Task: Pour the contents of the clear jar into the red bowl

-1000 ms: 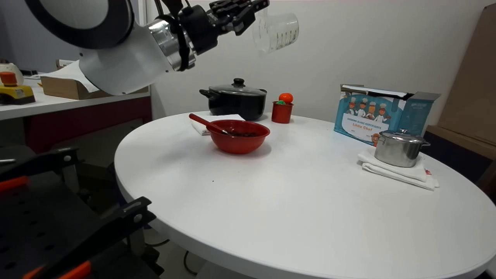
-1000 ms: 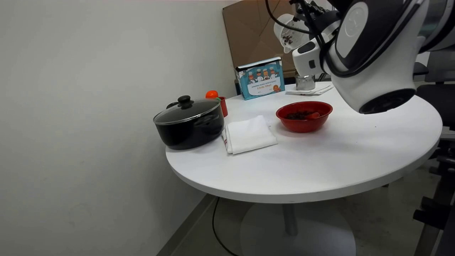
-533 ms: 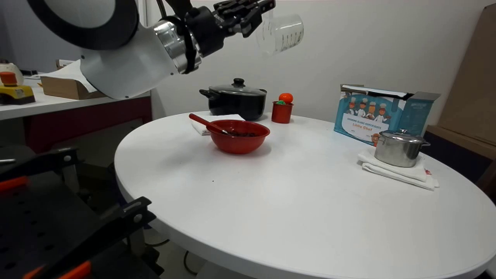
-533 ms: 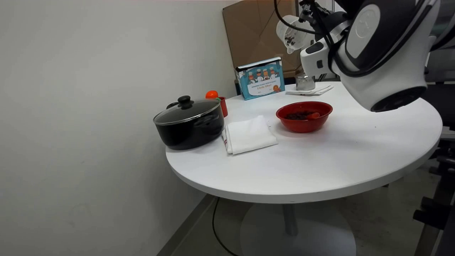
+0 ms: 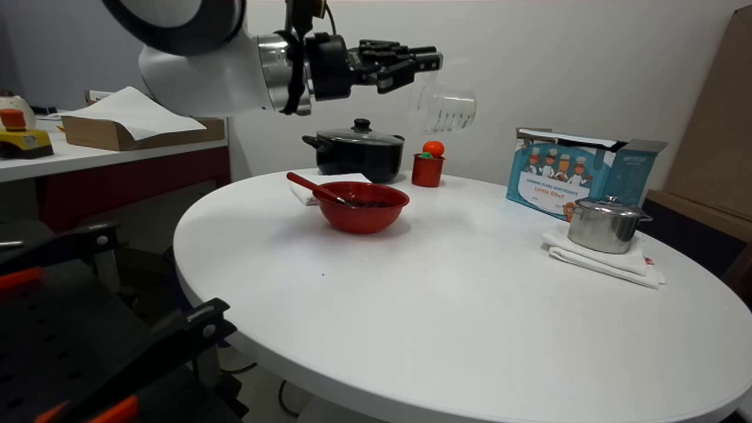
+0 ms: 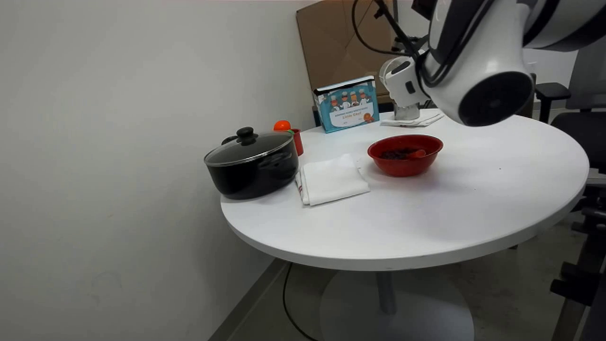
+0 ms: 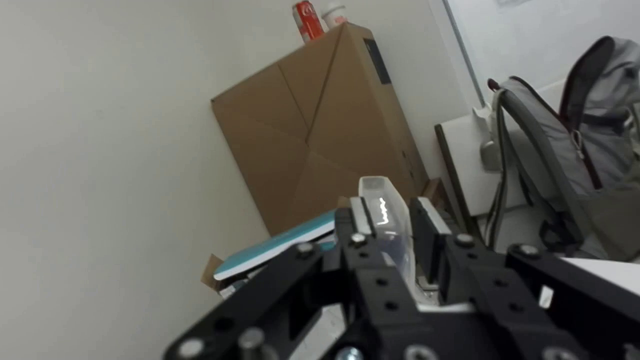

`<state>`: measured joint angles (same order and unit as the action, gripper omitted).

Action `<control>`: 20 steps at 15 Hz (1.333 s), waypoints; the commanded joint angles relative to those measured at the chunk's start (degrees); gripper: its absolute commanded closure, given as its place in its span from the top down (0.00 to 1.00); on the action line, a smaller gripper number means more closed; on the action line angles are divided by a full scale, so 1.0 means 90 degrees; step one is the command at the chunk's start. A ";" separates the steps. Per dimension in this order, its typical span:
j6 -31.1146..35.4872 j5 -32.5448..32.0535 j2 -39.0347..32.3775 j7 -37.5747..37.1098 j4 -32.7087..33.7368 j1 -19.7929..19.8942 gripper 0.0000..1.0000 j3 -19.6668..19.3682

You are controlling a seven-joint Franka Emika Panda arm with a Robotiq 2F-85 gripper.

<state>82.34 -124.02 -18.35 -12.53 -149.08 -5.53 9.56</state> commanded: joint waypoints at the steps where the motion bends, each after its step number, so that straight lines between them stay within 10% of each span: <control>1: 0.1161 0.0613 -0.0114 0.0881 0.0865 0.0266 0.13 -0.0104; 11: 0.3614 0.3055 -0.1045 0.3626 0.3244 0.1028 0.13 -0.0651; 20: 0.3714 0.7096 -0.1348 0.7042 0.4832 0.1584 0.14 -0.0635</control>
<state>117.40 -70.50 -29.17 41.38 -110.98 7.50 3.40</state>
